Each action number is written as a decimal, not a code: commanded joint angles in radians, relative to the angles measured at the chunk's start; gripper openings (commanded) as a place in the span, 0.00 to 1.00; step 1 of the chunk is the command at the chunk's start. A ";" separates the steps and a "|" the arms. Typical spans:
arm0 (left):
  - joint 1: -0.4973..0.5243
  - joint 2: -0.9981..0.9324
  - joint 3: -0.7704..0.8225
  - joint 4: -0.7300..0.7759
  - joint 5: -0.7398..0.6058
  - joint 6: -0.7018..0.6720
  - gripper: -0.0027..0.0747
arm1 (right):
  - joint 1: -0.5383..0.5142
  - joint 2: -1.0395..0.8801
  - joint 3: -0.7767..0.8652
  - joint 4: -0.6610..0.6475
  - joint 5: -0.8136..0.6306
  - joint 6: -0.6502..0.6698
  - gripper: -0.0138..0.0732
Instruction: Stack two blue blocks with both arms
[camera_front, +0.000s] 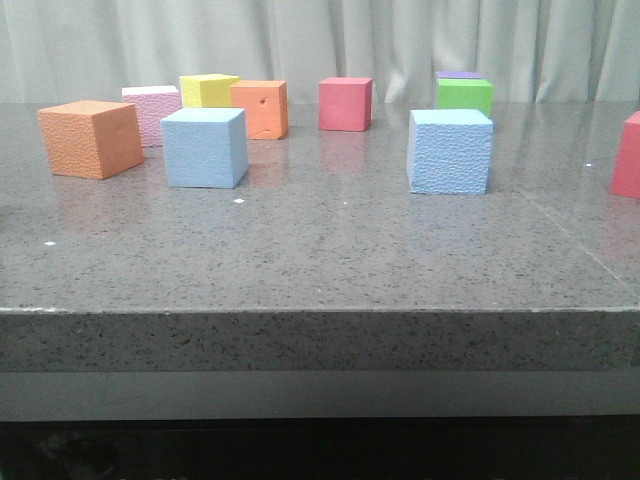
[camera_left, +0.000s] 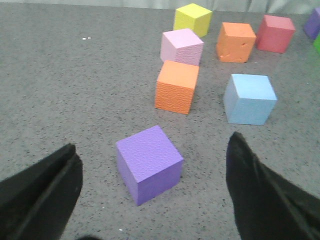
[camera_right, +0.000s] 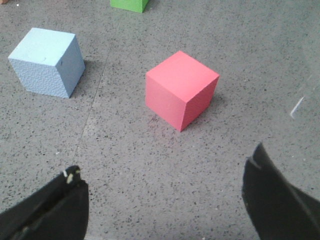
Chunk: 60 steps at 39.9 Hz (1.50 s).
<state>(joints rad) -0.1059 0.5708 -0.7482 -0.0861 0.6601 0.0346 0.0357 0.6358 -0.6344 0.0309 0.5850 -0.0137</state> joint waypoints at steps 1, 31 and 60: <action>-0.074 0.008 -0.028 -0.003 -0.081 -0.005 0.74 | -0.001 0.010 -0.033 0.041 -0.076 -0.012 0.90; -0.165 0.008 -0.028 0.020 -0.069 -0.005 0.67 | 0.447 0.562 -0.501 -0.234 0.172 0.307 0.90; -0.165 0.009 -0.028 0.023 -0.094 -0.005 0.67 | 0.481 0.987 -0.778 -0.579 0.115 0.913 0.90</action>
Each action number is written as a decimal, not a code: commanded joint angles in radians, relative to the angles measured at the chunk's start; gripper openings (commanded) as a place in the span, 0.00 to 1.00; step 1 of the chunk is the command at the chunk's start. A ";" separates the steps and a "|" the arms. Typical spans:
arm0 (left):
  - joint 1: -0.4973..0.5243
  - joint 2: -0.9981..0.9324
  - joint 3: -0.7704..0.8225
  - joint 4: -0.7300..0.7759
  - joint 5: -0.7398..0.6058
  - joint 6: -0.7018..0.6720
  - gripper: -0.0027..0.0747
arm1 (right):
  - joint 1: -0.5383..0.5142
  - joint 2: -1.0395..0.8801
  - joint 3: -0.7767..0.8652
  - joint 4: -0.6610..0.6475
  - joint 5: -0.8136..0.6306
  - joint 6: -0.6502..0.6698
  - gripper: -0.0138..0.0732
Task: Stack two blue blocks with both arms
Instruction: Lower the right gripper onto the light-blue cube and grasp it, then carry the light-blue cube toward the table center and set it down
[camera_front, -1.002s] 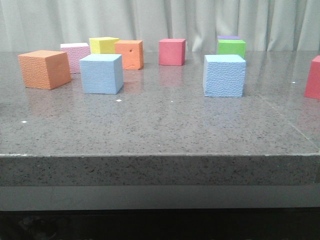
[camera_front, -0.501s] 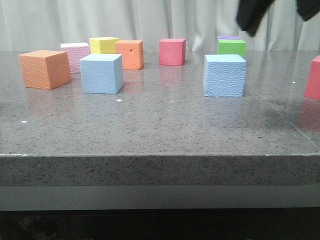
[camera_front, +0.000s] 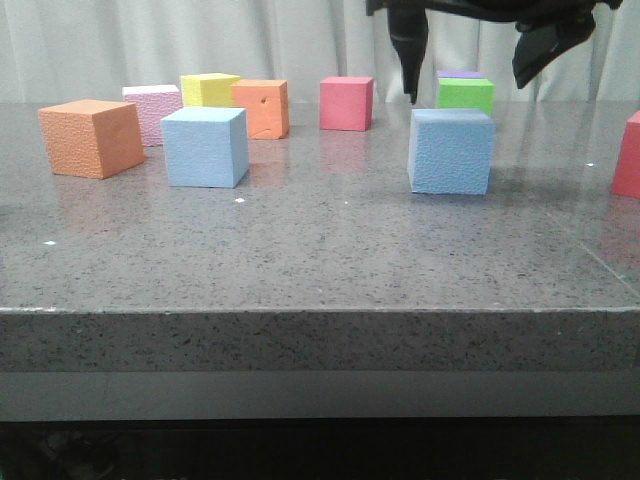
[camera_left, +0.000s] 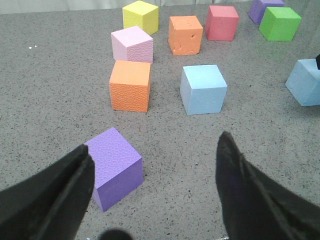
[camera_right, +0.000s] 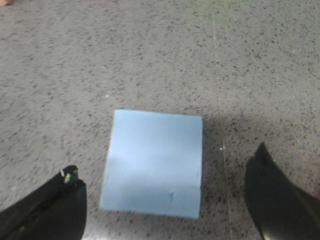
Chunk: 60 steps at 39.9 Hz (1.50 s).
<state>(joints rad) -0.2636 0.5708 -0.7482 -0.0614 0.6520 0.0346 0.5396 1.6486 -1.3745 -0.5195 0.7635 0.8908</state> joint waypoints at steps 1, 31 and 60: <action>-0.007 0.009 -0.028 -0.002 -0.086 -0.005 0.67 | -0.025 -0.018 -0.038 -0.028 -0.070 0.008 0.90; -0.007 0.009 -0.028 -0.002 -0.086 -0.005 0.67 | -0.039 0.100 -0.045 -0.031 -0.140 0.008 0.56; -0.007 0.009 -0.028 -0.002 -0.084 -0.005 0.67 | -0.039 0.007 -0.106 0.607 -0.052 -1.289 0.56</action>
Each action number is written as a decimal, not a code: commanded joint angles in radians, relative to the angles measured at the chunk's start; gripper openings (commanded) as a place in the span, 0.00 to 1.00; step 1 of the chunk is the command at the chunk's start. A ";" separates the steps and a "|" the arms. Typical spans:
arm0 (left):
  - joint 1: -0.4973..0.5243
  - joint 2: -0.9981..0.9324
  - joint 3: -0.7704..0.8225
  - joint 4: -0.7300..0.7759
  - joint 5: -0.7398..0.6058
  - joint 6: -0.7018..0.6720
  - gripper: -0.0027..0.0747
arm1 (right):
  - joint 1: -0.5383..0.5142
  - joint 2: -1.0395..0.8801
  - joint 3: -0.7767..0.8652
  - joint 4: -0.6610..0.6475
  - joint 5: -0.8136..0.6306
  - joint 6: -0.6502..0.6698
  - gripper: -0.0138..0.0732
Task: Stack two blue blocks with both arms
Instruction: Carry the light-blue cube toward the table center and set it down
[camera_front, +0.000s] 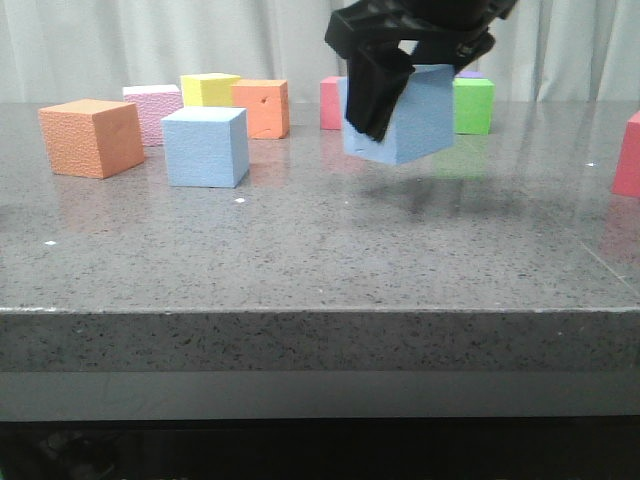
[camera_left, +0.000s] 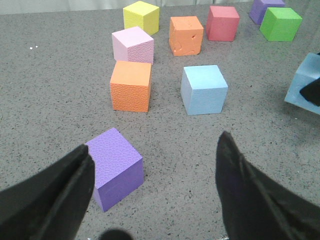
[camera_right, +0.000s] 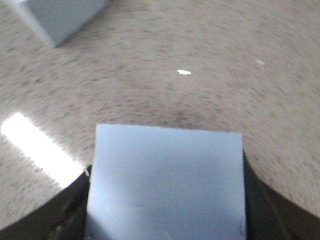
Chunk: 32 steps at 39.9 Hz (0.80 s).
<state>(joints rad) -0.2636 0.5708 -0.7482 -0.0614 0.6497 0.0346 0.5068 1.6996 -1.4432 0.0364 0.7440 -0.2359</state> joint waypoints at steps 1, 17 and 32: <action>-0.007 0.009 -0.028 -0.002 -0.082 -0.005 0.67 | -0.006 -0.044 -0.037 0.051 -0.033 -0.201 0.56; -0.007 0.009 -0.028 0.000 -0.082 -0.003 0.67 | -0.060 0.110 -0.210 0.274 0.214 -0.625 0.56; -0.007 0.009 -0.028 0.000 -0.082 -0.003 0.67 | -0.149 0.144 -0.224 0.514 0.195 -1.012 0.56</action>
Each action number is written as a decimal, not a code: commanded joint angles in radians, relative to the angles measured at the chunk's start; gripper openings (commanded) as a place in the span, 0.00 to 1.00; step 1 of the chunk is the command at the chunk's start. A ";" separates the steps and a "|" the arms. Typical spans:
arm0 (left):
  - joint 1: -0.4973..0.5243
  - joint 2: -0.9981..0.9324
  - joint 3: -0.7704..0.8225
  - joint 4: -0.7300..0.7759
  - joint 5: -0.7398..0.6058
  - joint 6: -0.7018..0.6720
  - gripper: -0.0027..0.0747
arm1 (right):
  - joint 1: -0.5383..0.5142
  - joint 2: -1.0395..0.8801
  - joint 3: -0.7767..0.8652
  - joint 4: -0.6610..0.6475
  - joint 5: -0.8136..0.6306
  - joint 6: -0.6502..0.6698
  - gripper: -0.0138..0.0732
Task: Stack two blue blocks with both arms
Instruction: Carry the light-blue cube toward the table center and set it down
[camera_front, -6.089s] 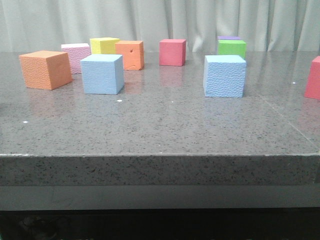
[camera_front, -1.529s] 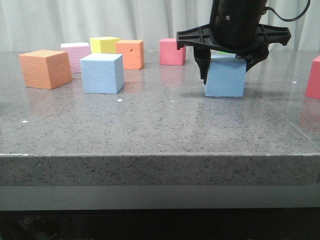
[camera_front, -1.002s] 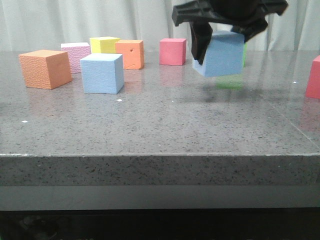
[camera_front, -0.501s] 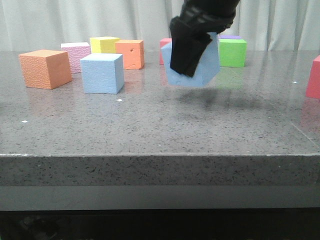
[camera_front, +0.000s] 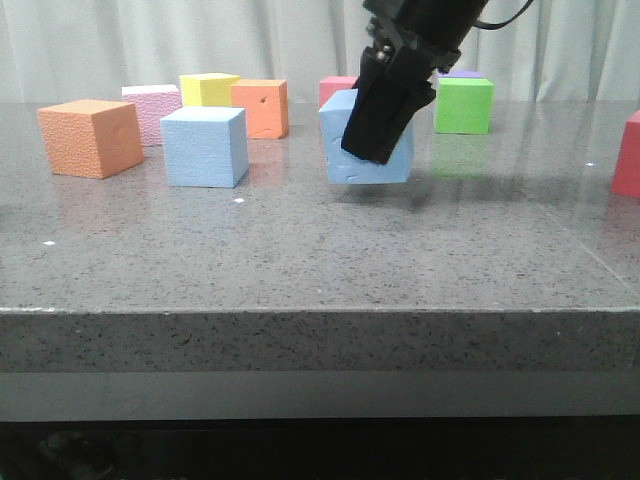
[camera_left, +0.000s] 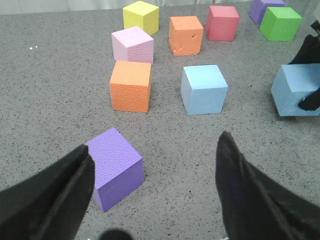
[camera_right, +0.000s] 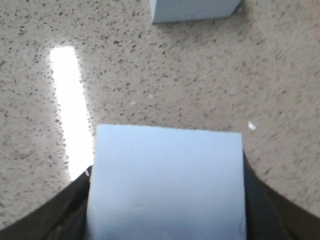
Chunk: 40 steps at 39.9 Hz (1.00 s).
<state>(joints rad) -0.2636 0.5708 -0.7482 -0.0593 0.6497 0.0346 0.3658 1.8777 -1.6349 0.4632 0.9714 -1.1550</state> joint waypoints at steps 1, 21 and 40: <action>-0.007 0.009 -0.028 -0.002 -0.082 -0.003 0.67 | -0.008 -0.033 -0.032 0.092 -0.034 -0.106 0.56; -0.007 0.009 -0.028 -0.002 -0.082 -0.003 0.67 | -0.010 -0.037 -0.030 0.154 0.123 -0.208 0.57; -0.007 0.009 -0.028 -0.002 -0.082 -0.003 0.67 | 0.008 -0.024 0.008 0.212 0.034 -0.202 0.64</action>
<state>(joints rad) -0.2636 0.5708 -0.7482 -0.0593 0.6497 0.0346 0.3692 1.8979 -1.6036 0.6213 1.0386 -1.3377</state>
